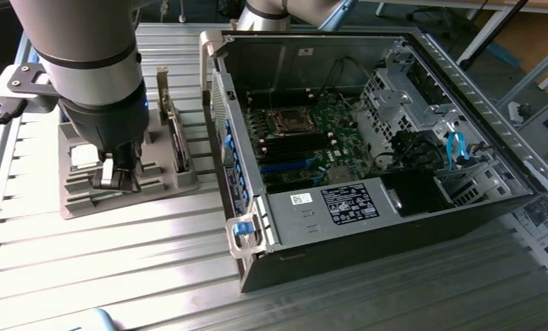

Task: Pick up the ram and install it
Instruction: 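Pick up the ram and move it above insertion slot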

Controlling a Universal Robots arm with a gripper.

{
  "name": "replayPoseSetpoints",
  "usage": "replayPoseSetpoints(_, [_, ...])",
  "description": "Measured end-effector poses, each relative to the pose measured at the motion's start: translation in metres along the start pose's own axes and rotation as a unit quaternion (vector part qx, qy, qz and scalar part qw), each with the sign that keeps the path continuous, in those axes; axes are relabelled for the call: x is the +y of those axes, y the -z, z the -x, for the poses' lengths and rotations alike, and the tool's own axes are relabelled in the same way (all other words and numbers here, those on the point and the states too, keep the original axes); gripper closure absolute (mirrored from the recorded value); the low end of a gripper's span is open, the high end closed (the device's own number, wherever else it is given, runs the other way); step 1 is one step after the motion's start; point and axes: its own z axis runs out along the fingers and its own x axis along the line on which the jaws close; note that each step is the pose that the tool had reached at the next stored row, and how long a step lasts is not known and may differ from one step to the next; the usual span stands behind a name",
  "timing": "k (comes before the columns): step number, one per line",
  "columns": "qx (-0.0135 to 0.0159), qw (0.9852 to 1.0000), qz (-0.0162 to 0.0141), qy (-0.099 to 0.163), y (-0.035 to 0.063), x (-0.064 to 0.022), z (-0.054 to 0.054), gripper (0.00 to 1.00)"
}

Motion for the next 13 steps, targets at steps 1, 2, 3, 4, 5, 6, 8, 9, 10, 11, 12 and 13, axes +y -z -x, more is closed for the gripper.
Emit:
replayPoseSetpoints(1, [0.0000, 1.0000, 0.0000, 0.000, -0.0006, 0.0000, 0.0000, 0.64])
replayPoseSetpoints(2, [0.0000, 1.0000, 0.0000, 0.000, -0.0011, 0.0000, 0.0000, 0.64])
replayPoseSetpoints(3, [0.0000, 1.0000, 0.0000, 0.000, -0.0016, -0.0001, 0.0000, 0.64])
replayPoseSetpoints(4, [0.0000, 1.0000, 0.0000, 0.000, -0.0022, 0.0000, 0.0000, 0.64])
replayPoseSetpoints(5, [0.0000, 1.0000, 0.0000, 0.000, -0.0028, -0.0001, 0.0000, 0.64])
replayPoseSetpoints(6, [0.0000, 1.0000, 0.0000, 0.000, -0.0033, -0.0001, 0.0000, 0.64])
replayPoseSetpoints(8, [0.0000, 1.0000, 0.0000, 0.000, -0.0045, -0.0001, 0.0000, 0.64])
replayPoseSetpoints(9, [0.0000, 1.0000, 0.0000, 0.000, -0.0051, -0.0001, 0.0000, 0.64])
replayPoseSetpoints(10, [0.0000, 1.0000, 0.0000, 0.000, -0.0057, -0.0001, 0.0000, 0.64])
replayPoseSetpoints(11, [0.0000, 1.0000, 0.0000, 0.000, -0.0063, -0.0002, 0.0000, 0.64])
replayPoseSetpoints(12, [0.0000, 1.0000, 0.0000, 0.000, -0.0068, 0.0000, 0.0003, 0.64])
replayPoseSetpoints(13, [0.0001, 1.0000, 0.0000, 0.000, -0.0073, 0.0004, 0.0013, 0.64])
